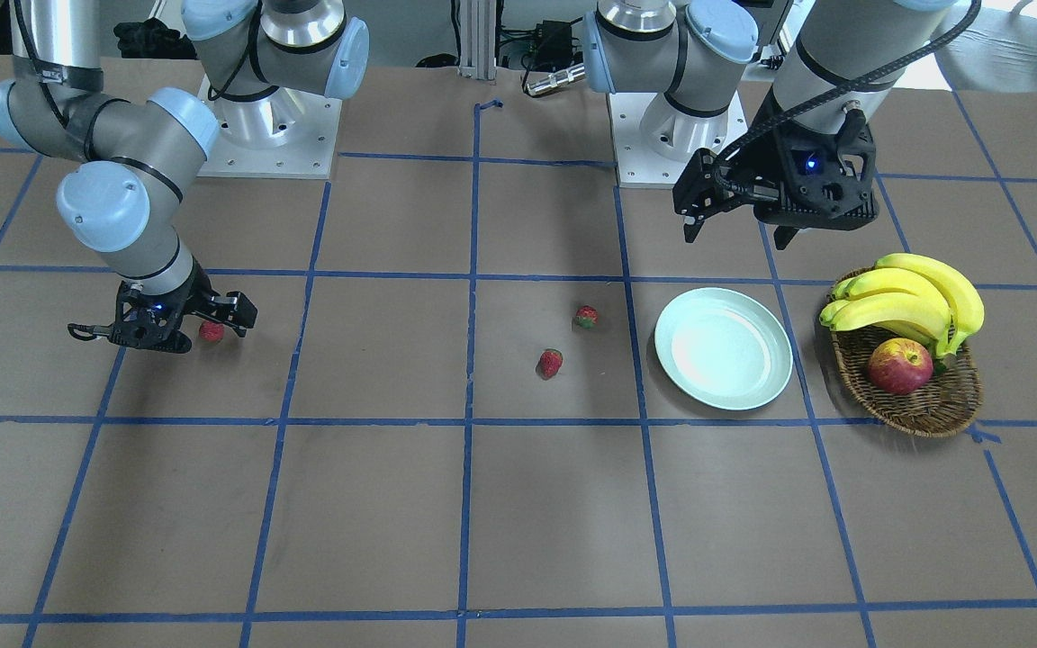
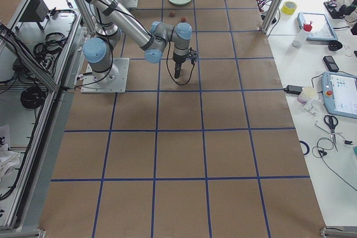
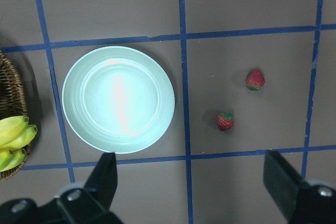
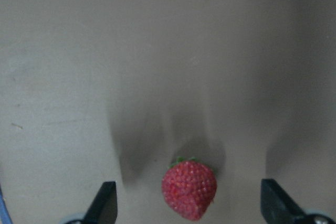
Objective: Collect all strawberries into plate
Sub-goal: 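Carry the strawberry beside the other two and release it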
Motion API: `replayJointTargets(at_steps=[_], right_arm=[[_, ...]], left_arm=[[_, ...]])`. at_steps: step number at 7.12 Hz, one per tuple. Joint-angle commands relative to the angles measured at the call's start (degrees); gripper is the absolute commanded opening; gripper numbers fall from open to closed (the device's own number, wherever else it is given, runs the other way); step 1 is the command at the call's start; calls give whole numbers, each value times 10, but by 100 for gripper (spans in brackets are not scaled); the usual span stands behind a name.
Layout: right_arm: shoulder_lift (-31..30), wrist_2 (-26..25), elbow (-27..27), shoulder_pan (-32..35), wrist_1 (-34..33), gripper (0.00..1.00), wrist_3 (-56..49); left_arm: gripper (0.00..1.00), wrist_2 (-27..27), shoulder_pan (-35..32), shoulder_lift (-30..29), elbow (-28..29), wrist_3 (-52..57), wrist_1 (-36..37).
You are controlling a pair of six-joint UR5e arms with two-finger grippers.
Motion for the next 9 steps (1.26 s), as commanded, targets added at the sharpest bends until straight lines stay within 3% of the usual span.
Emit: replayJointTargets(at_steps=[1, 2, 3, 5, 6, 9], right_arm=[[1, 7, 4, -2, -11, 43, -3], [1, 8, 5, -2, -11, 7, -2], [0, 9, 4, -2, -11, 0, 0], [-6, 10, 1, 3, -4, 0, 10], [-12, 39, -13, 31, 10, 0, 60], [14, 61, -103, 245, 43, 0, 324]], left_arm=[[100, -1, 0, 0, 0, 0, 0], [100, 0, 0, 0, -1, 0, 0], [100, 0, -1, 0, -1, 0, 0], [100, 0, 0, 0, 0, 2, 0], [100, 0, 0, 0, -1, 2, 0], [100, 1, 0, 0, -1, 3, 1]])
